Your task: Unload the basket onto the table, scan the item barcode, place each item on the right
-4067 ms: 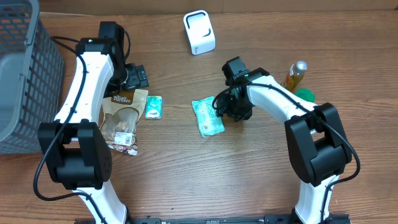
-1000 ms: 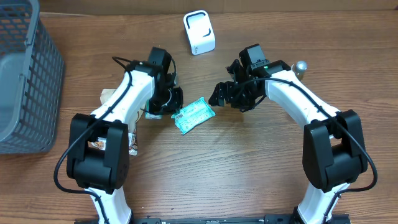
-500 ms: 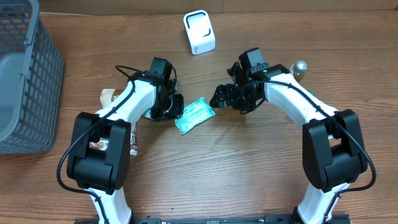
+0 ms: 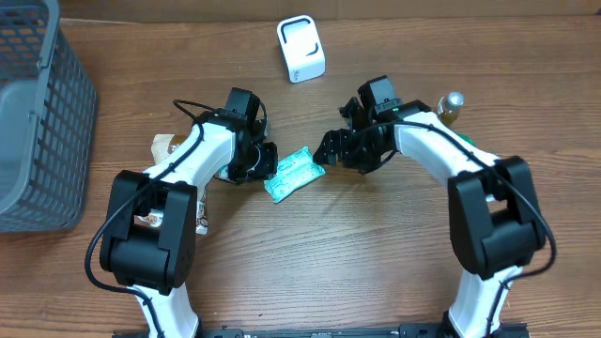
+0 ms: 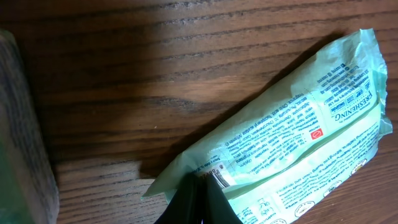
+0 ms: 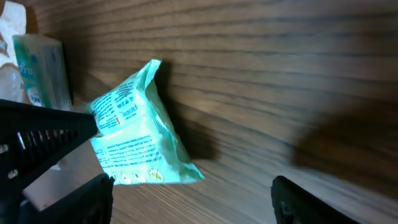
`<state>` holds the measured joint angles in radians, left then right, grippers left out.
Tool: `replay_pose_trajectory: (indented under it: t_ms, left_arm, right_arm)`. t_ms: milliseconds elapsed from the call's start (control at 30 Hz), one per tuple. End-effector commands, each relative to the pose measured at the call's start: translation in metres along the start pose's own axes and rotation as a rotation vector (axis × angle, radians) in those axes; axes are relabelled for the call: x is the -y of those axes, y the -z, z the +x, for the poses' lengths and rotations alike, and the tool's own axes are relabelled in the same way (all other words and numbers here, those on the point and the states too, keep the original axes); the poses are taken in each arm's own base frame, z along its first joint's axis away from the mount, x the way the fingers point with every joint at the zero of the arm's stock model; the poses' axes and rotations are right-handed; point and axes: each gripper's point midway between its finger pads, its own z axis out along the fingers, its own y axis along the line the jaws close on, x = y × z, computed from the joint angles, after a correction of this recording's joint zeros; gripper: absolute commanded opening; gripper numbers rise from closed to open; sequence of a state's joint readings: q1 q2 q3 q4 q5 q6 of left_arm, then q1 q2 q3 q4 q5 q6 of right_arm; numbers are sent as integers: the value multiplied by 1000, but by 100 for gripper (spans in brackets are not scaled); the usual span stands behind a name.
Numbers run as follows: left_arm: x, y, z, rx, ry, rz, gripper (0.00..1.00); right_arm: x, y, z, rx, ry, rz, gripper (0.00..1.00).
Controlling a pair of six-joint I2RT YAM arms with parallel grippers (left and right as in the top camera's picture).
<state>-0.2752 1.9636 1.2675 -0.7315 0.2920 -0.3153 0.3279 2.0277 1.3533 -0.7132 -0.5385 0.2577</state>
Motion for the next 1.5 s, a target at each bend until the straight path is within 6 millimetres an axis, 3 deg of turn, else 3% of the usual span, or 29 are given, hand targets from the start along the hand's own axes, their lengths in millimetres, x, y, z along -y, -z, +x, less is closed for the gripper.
replay_pose_trajectory:
  t_ms: [0,700,1067,1467]
  left_arm:
    - [-3,-3,6,-9,4,-18,4]
    - [-3,-3,6,-9,4,-18,4]
    - [-3,-3,7,-10,4,-18,4]
    - [-3,-3,7,-10,4,-18,4]
  right_arm:
    - [-8,-17,11,-76,-30,-114,76]
    - [-25,-60,17,-170,-60,-356,64]
    - [-32,-58,13,-153,-29,-393,37]
    - [-29,-60,12,-147,-29,-376,35]
